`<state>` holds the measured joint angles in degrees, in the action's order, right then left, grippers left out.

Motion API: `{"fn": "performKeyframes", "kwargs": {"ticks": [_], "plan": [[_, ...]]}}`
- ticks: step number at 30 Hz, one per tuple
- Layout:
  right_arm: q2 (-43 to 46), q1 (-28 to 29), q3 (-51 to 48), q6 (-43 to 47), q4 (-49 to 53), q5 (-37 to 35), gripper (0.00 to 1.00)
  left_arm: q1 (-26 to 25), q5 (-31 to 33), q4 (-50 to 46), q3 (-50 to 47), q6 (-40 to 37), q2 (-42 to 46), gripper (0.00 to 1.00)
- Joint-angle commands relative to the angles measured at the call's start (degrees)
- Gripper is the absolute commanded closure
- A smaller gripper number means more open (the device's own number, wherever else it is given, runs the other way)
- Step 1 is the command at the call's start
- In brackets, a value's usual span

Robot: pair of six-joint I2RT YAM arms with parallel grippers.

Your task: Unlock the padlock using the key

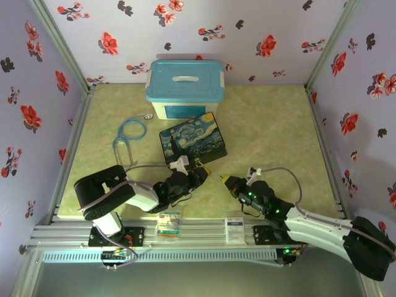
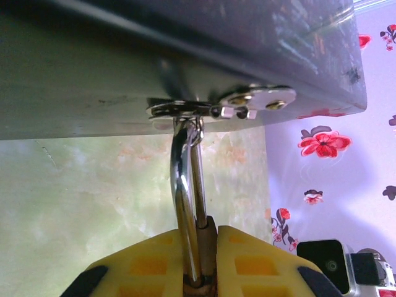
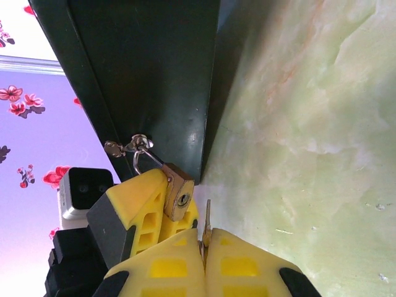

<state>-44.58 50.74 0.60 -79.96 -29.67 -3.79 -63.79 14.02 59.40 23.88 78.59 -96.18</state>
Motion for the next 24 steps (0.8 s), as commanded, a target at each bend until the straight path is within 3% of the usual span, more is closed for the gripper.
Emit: {"fn": "performKeyframes", "kwargs": {"ticks": [1,5,10,16,19,24], "plan": [[-0.5,-1.4,1.9,3.0,2.0,0.2,1.00,-1.0,-0.1,-5.1,2.2,2.0,3.5,1.00],[-1.8,-1.6,5.3,6.5,6.9,0.4,1.00,-2.0,1.7,-16.3,3.8,0.0,8.8,1.00],[-8.1,-2.7,5.5,4.5,0.1,4.3,1.00,-1.8,2.1,-11.6,2.8,0.6,8.0,1.00],[-20.2,-2.5,4.9,-6.0,-20.7,6.7,1.00,-1.7,2.8,-2.6,3.5,5.3,4.5,1.00],[-20.5,-1.6,7.2,-5.1,-17.7,6.3,1.00,-1.8,3.3,2.8,3.7,8.3,2.0,1.00],[-13.3,-0.9,5.9,-5.2,-10.4,1.9,1.00,-3.2,7.7,3.3,2.6,9.7,3.3,1.00]]}}
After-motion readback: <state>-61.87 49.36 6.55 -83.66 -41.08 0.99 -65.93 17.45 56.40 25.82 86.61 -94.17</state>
